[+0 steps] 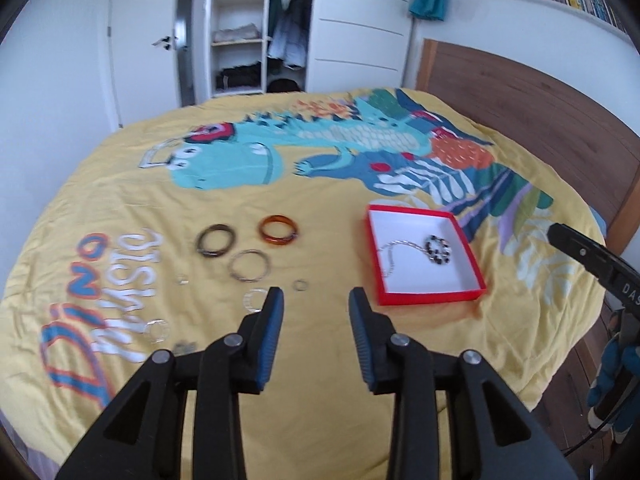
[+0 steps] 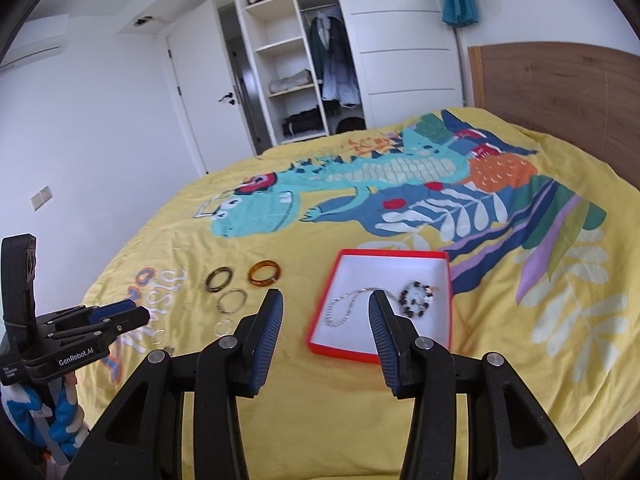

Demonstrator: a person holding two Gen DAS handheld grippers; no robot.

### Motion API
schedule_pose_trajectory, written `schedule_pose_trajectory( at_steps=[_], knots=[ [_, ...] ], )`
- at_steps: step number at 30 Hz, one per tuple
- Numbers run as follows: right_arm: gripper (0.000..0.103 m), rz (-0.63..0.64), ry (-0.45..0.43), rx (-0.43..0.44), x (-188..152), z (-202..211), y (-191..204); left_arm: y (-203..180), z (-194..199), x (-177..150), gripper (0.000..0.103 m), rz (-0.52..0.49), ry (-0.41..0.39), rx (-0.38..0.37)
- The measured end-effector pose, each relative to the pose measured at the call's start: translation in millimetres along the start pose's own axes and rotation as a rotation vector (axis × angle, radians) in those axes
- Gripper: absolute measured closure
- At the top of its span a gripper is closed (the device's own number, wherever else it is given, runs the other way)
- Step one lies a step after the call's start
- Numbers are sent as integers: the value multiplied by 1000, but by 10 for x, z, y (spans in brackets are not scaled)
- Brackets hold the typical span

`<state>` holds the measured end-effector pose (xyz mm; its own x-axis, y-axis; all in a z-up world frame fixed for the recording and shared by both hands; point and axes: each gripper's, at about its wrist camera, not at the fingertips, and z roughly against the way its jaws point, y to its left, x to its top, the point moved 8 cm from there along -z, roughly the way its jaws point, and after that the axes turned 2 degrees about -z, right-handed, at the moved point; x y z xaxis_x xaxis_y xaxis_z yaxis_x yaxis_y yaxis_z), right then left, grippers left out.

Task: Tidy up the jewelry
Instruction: 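Lift both open tools away from the box, then grasp the silver chain bracelet with the left tool while the right tool grasps a small silver ring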

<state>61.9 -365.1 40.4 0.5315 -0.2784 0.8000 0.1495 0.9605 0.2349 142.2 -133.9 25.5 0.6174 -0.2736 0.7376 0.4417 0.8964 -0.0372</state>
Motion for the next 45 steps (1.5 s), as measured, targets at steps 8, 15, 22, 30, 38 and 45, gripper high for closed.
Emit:
schedule_pose_trajectory(
  at_steps=[8,15,22,30,38,45],
  knots=[
    [58,90,-48,80,31,414,665,799,840,-60,64,70,-103,145],
    [58,140,-94,141,81,714,1101,1245,1351,-114,57,126,-160,194],
    [58,170,-101,170,93,731,1367,1527,1314,-290,50,178,-143,210],
    [58,167,-27,185,-115,235,1467,1752,699,-688,50,239,-45,211],
    [58,157,98,194,-539,-560,1512,1731,-152,-1147,50,256,88,217],
    [58,155,236,191,-967,-1251,1497,1654,-805,-1478,50,227,204,209]
  ],
)
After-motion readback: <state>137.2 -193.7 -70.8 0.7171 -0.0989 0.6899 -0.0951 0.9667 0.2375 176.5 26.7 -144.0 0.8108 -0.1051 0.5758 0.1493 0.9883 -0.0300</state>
